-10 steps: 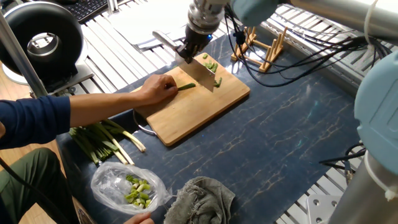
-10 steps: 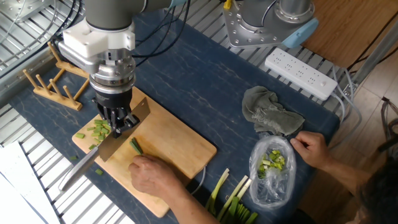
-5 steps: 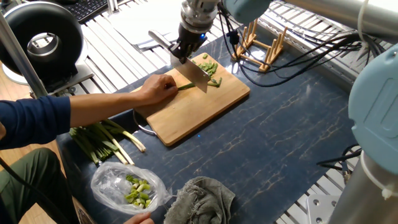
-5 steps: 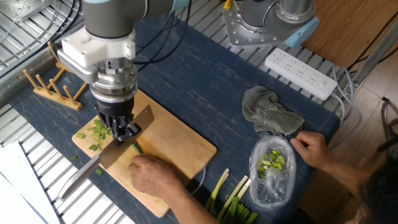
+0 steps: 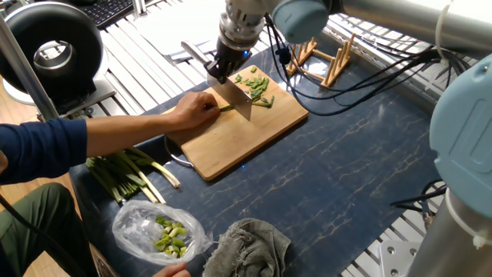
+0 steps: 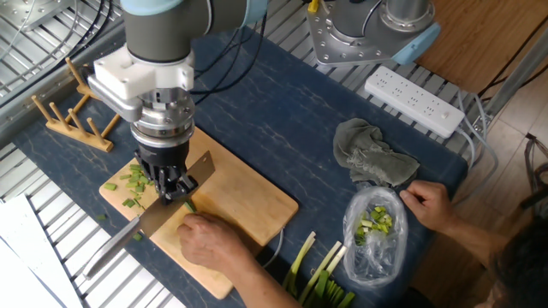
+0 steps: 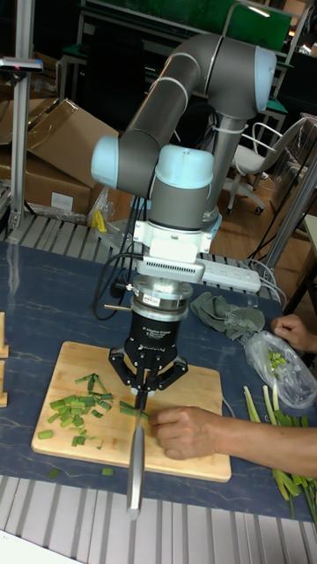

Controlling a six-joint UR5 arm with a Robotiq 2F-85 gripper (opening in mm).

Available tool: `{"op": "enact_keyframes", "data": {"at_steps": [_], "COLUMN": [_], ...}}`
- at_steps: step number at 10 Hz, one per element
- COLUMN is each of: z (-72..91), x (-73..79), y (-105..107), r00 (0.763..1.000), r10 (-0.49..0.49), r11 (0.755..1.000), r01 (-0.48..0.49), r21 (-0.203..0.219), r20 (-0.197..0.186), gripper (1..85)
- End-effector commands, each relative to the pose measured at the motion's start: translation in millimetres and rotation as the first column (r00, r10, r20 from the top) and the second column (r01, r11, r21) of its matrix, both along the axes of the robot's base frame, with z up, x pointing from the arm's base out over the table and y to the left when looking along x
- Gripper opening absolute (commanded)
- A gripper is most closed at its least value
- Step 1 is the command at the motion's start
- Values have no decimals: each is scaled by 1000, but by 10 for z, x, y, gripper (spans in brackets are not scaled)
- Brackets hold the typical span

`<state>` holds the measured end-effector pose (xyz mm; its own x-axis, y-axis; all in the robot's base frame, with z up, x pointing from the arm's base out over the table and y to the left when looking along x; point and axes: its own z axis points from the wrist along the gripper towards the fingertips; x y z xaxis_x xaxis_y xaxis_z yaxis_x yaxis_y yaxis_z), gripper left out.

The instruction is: Chop the scallions

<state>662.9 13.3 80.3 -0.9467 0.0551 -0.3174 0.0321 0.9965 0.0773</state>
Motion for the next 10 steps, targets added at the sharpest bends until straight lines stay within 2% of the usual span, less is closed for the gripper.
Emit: {"op": "enact_keyframes", "data": {"at_steps": [1, 7, 10], "z": [-66, -136, -78], "x": [-19, -82, -354], "y": [-30, -67, -214], "r00": [1000, 999, 998], "r10": [-2, 9, 51], "r11": [1000, 1000, 999], "r01": [2, -9, -51], "r21": [7, -3, 0], "r20": [20, 38, 33], "gripper": [13, 13, 13]}}
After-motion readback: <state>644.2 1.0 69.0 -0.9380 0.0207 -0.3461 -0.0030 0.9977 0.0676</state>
